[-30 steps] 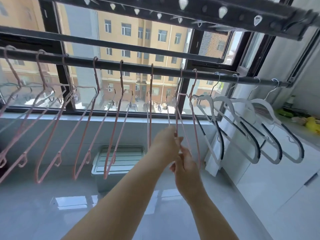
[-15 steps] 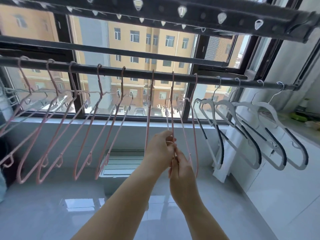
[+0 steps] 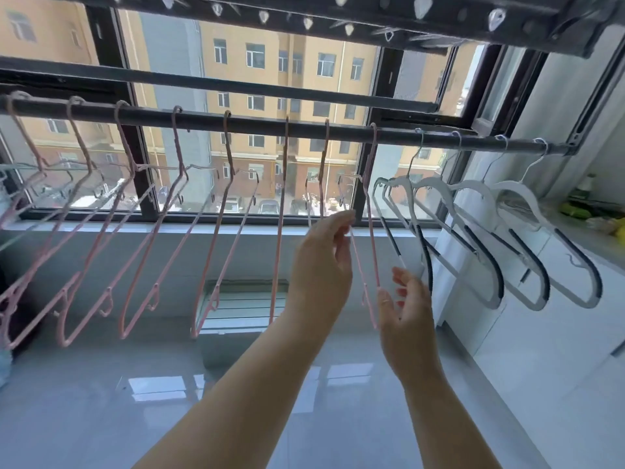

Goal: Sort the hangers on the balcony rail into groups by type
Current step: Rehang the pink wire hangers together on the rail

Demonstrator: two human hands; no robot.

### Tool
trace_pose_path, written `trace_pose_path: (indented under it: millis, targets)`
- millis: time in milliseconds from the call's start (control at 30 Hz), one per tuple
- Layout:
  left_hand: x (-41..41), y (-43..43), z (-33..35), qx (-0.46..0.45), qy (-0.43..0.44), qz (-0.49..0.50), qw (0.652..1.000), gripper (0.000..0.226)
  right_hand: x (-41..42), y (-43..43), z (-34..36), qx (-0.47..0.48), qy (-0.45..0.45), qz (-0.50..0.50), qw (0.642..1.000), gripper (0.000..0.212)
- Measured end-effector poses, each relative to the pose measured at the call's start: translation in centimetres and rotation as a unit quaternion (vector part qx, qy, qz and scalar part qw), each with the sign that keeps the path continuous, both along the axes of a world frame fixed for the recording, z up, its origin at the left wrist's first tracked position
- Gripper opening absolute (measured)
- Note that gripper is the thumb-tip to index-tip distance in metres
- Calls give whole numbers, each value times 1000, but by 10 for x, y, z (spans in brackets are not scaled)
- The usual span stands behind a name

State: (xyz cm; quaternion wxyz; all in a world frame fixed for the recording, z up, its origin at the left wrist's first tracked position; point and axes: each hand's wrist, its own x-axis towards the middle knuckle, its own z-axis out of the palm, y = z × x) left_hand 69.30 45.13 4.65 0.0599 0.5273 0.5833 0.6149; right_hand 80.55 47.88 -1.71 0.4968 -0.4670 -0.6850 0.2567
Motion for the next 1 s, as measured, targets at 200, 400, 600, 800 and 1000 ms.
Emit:
trace_pose_path:
  millis: [200,400,600,800,1000]
  targets:
    - [33,28,-3,-300,11,-72,951,36,6,5,-5,-123,3,139,983,33]
    - [44,34,-10,-262,-62,-63,961,29,14,10,-7,-105,14,180,978,35]
    - [47,37,-13,-242,-79,-38,966,35,17,15,-5,-102,48,212,971,41]
    - [51,37,-10,-230,-94,-9,968,25,18,17,-2,-86,41,234,968,43]
    - [56,37,-10,-219,-124,-10,968,28,20,22,0,-110,36,230,966,37]
